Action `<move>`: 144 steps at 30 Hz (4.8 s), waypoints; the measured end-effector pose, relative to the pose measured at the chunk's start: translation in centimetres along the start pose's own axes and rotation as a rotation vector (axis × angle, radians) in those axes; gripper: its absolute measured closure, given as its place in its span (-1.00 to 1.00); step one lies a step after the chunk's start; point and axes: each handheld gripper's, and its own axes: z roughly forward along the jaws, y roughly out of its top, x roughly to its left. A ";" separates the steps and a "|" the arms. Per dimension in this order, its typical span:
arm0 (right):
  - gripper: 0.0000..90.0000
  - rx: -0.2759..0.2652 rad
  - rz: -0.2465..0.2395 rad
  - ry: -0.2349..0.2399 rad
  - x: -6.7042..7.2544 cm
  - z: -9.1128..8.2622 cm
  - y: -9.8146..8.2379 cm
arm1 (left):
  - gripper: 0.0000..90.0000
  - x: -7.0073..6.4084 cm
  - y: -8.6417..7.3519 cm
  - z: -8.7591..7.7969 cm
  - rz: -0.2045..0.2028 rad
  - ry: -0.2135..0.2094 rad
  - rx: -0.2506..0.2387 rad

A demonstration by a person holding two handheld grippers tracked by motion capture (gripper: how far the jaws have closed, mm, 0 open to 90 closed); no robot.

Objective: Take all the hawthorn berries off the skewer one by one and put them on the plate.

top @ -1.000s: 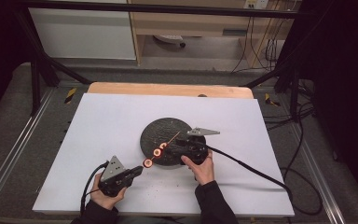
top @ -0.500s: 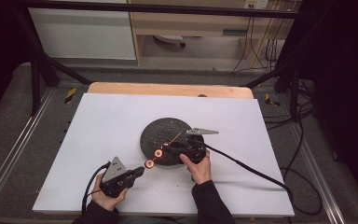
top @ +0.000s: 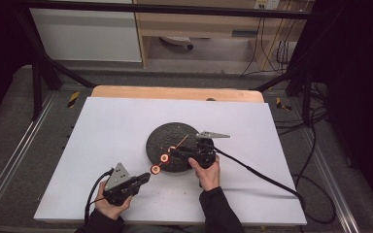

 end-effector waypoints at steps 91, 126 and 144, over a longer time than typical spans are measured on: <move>-0.91 0.061 -0.173 -0.144 0.1 -0.9 0.2 | 0.96 1.1 -0.2 -0.9 -0.039 0.027 -0.020; 0.20 0.097 -0.135 0.037 2.7 2.9 -0.7 | 0.96 0.7 -0.1 -0.6 -0.030 0.015 -0.016; 0.34 0.090 -0.140 0.011 2.5 1.8 0.6 | 0.96 0.7 0.0 -1.0 -0.029 0.012 -0.035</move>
